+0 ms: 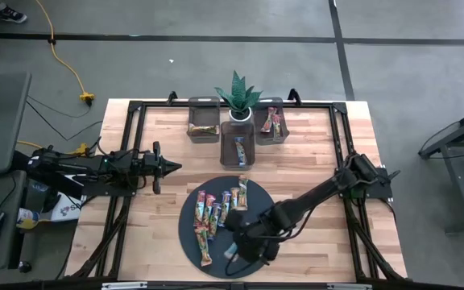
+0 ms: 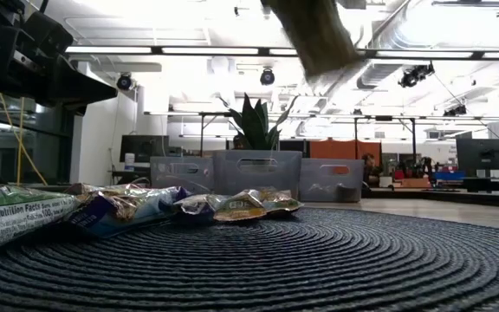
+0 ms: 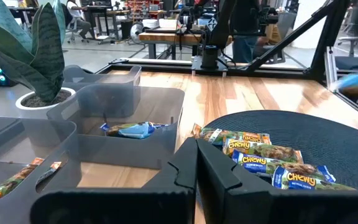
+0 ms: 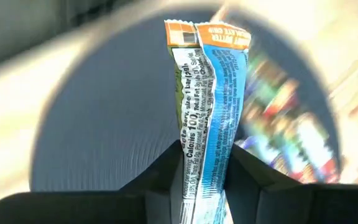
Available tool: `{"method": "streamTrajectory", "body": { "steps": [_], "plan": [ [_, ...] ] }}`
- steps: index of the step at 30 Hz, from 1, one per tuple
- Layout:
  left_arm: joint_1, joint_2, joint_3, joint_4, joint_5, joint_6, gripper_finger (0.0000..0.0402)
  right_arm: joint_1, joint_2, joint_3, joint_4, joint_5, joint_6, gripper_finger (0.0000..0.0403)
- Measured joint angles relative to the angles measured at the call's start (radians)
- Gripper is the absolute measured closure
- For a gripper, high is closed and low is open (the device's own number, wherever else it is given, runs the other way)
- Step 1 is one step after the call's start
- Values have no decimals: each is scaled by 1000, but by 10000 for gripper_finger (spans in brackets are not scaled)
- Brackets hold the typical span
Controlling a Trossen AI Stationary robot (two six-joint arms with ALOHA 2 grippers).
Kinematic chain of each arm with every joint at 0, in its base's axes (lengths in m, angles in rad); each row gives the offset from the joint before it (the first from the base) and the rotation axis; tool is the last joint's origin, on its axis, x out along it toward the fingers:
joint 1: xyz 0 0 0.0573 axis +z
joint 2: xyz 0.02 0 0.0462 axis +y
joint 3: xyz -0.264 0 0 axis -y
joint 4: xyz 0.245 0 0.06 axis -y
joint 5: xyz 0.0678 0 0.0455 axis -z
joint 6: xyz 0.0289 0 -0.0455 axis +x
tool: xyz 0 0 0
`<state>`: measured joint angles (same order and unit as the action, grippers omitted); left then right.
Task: Pick and place Granola Bars by type
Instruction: Put the yellow granola bar into the left black bin
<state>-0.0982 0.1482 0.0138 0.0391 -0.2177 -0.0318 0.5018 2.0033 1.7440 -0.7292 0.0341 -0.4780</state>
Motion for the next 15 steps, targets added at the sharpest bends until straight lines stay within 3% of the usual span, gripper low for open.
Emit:
{"method": "streamTrajectory", "body": {
  "steps": [7, 15],
  "plan": [
    [0, 0, 0, 0, 0, 0, 400, -42, -2, 198, 175, -118, 241, 321],
    [0, 0, 0, 0, 0, 0, 400, -113, -3, 260, 494, -150, 389, 321]
  ]
}}
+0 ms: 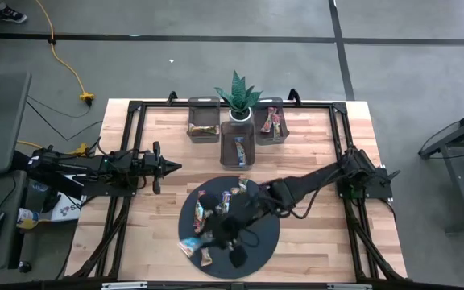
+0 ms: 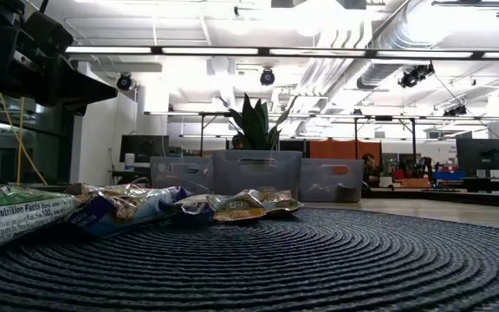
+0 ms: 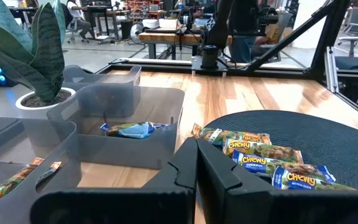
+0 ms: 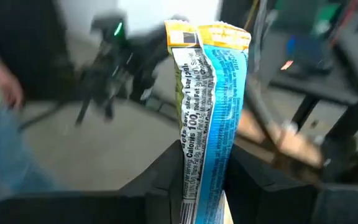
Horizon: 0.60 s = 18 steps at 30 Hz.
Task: Pick and place Granola Bars by type
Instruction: Put the yellow granola bar into the left black bin
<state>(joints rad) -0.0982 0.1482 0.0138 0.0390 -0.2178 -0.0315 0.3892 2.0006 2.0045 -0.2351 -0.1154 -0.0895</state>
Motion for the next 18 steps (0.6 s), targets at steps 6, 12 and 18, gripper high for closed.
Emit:
{"method": "streamTrajectory", "body": {
  "steps": [6, 12, 18],
  "plan": [
    [0, 0, 0, 0, 0, 0, 400, -72, 0, 0, 172, 77, 71, 321],
    [0, 0, 0, 0, 0, 0, 400, -156, 0, -1, 357, 156, 136, 321],
    [0, 0, 0, 0, 0, 0, 400, -240, 0, -1, 495, 242, 136, 321]
  ]
}}
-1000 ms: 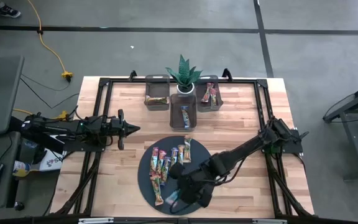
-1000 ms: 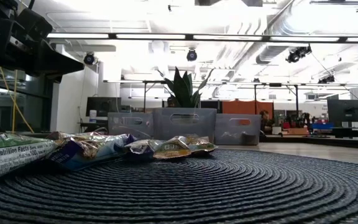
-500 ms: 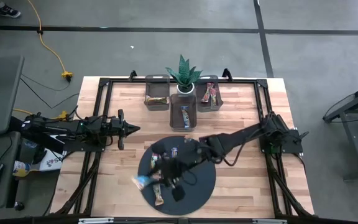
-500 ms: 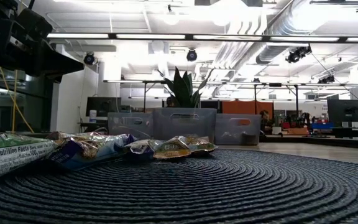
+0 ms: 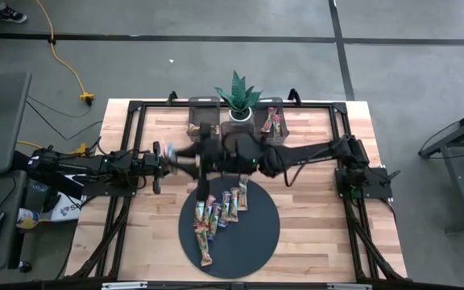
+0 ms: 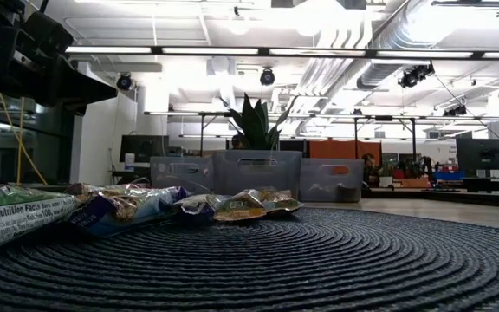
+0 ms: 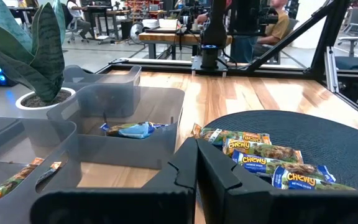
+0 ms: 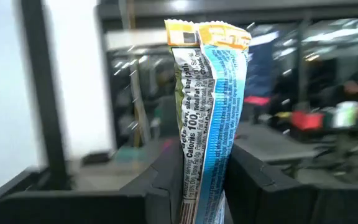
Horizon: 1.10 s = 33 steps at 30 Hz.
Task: Pick and place Granola Bars by type
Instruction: Put the yellow granola bar into the left black bin
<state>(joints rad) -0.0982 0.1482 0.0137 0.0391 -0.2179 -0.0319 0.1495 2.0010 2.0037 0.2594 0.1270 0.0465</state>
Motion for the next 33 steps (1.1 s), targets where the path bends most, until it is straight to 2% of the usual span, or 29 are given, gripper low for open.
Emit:
{"method": "streamTrajectory", "body": {
  "steps": [11, 19, 28, 33],
  "plan": [
    [0, 0, 0, 0, 0, 0, 400, -190, 0, -1, 38, 20, 77, 321],
    [0, 0, 0, 0, 0, 0, 400, -276, 61, 32, 127, 22, 111, 321],
    [0, 0, 0, 0, 0, 0, 400, -342, 325, 352, -125, 38, 148, 321],
    [0, 0, 0, -1, 0, 0, 400, -374, 346, 240, -165, 118, 296, 321]
  ]
}}
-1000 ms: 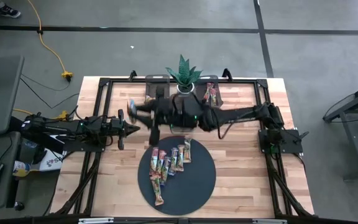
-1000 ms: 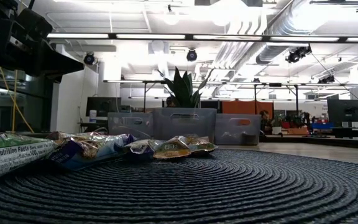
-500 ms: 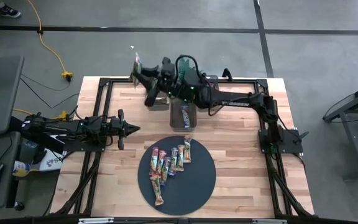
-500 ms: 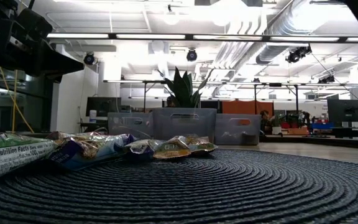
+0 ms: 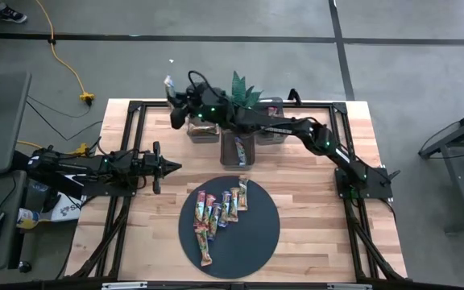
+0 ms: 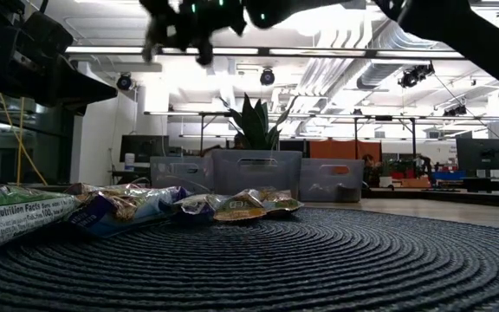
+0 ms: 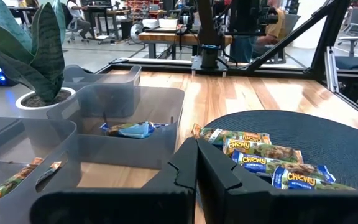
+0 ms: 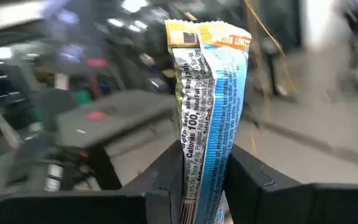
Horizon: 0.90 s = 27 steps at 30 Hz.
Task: Pick and place Granola Bars by type
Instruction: Put the yellow granola bar into the left black bin
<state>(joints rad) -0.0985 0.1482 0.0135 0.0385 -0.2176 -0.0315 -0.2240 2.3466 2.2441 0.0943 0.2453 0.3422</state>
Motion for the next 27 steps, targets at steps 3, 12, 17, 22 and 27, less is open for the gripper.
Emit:
{"method": "streamTrajectory", "body": {
  "steps": [3, 12, 17, 22, 27],
  "plan": [
    [0, 0, 0, 0, 0, 0, 400, -22, 0, -71, -59, 11, 82, 321],
    [0, 0, 0, 0, 0, 0, 400, -51, 0, -237, -62, 26, 319, 321],
    [0, 0, 0, 0, 0, 0, 400, -51, 0, -275, -68, 94, 406, 321],
    [0, 0, 0, 1, 0, 0, 400, -51, -1, -280, -102, 140, 516, 321],
    [0, 0, 0, 1, 0, 0, 400, -50, -2, -280, -144, 146, 588, 321]
  ]
}}
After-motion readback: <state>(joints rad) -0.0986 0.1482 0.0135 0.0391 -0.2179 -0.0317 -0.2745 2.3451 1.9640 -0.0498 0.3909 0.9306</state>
